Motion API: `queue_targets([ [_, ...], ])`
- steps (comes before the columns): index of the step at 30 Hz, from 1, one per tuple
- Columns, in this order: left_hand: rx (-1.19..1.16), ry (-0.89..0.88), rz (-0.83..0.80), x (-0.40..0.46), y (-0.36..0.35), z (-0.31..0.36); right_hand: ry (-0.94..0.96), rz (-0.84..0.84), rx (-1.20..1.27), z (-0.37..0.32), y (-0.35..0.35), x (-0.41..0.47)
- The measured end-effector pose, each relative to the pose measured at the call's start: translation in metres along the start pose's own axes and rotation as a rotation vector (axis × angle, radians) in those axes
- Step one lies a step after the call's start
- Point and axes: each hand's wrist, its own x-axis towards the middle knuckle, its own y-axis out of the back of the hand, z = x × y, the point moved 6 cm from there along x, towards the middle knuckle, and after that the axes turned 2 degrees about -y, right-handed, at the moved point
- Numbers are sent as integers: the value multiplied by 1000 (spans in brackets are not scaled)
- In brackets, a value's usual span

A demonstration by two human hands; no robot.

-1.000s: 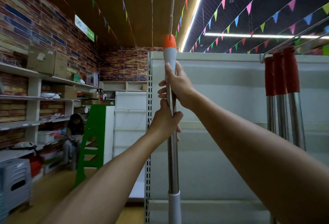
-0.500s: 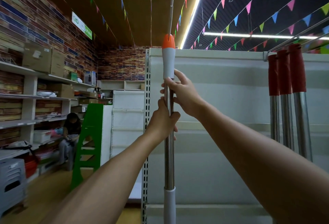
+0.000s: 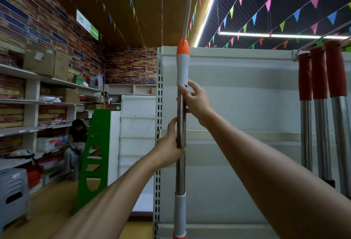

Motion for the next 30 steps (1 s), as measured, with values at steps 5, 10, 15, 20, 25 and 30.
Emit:
queue_targets([
  [5, 4, 12, 80, 4, -7, -12, -47, -100, -1, 12, -3, -6],
  [10, 44, -8, 140, 9, -11, -17, -189, -284, 11, 54, -3, -44],
  [15, -14, -19, 185, 5, -12, -19, -183, -213, 46, 74, -6, -59],
  [20, -67, -38, 212, 0, -14, -19, -173, -172, 41, 92, -7, -76],
  [25, -107, 24, 103, -23, -38, -52, -172, -130, 40, 110, -13, -95],
  [30, -221, 190, -4, -56, -81, -104, -236, -156, -14, 145, -22, -141],
])
